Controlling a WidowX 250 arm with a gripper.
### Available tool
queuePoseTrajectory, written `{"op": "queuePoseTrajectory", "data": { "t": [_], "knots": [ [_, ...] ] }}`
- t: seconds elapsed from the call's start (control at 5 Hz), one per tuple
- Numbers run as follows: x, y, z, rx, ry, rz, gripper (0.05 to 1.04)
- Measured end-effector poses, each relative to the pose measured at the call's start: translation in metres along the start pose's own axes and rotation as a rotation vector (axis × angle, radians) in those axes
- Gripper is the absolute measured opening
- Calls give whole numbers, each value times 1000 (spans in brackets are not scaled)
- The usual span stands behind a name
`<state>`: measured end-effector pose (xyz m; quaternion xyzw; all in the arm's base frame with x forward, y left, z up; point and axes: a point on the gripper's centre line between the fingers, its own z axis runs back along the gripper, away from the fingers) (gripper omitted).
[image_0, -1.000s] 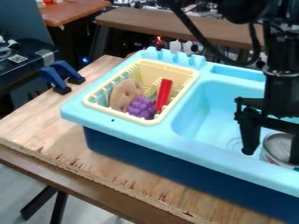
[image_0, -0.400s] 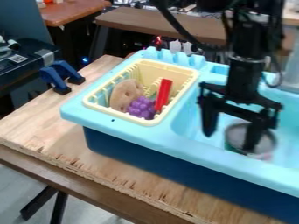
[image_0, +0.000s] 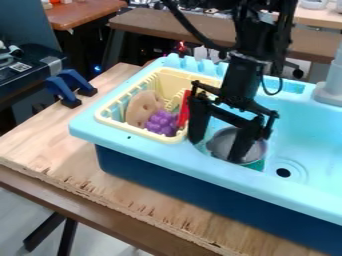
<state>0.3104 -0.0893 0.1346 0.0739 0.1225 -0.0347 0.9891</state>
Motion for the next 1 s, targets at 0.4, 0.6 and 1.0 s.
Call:
{"op": "queuePoseTrajectory", "data": {
  "t": [0.4,0.6,1.0],
  "knots": [
    [-7,10,1,14,50,8,999],
    [-11,9,31,-19,-105,3,999],
    [-40,-8,90,-63,-428,-58,999]
  ]
}}
